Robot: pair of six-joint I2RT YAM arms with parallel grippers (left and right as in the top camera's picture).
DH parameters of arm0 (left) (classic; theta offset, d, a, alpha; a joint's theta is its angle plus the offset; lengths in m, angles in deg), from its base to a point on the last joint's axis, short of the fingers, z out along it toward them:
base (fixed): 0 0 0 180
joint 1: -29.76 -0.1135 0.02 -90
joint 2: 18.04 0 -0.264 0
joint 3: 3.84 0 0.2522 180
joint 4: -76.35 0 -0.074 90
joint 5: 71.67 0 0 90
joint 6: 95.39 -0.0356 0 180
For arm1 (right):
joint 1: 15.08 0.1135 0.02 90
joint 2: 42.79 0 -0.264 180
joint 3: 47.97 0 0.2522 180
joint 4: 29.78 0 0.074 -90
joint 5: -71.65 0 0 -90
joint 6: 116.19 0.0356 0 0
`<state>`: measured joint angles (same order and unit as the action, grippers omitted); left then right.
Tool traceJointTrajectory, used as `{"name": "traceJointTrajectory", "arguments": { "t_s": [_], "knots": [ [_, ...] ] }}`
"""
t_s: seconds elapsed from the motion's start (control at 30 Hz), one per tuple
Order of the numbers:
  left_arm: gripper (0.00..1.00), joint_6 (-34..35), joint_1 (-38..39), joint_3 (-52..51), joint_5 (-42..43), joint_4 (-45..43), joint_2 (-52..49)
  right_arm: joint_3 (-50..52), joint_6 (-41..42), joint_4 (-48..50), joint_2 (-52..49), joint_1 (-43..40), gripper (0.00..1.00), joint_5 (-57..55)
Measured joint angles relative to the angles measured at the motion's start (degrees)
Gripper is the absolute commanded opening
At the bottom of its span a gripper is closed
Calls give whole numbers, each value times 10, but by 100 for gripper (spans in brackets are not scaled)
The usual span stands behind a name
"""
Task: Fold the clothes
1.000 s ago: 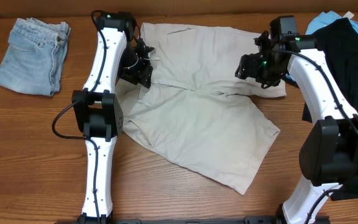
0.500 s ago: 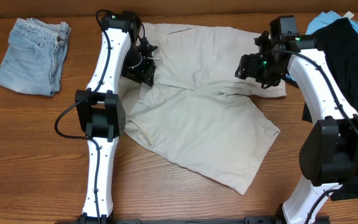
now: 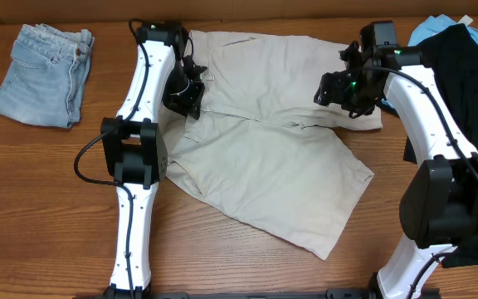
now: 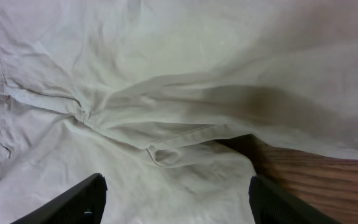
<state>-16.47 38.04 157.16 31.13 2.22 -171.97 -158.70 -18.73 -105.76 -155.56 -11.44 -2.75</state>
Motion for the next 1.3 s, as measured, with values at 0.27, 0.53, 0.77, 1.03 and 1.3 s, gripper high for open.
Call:
{"name": "traceJointTrajectory", "arguments": {
  "t_s": [0.27,0.53,0.77,1.03,1.3],
  "knots": [
    [4,21,-1,6,-2,19,0,0,0,0,0,0,77,-1],
    [4,51,-44,87,-33,45,22,0,0,-3,0,0,77,-1],
    [49,54,-89,75,-132,44,44,0,0,-3,0,0,77,-1],
    [100,78,-87,23,-188,45,44,0,4,-5,0,0,78,8],
    [100,133,-91,23,-186,45,146,0,30,-45,46,10,84,14]
  ]
}}
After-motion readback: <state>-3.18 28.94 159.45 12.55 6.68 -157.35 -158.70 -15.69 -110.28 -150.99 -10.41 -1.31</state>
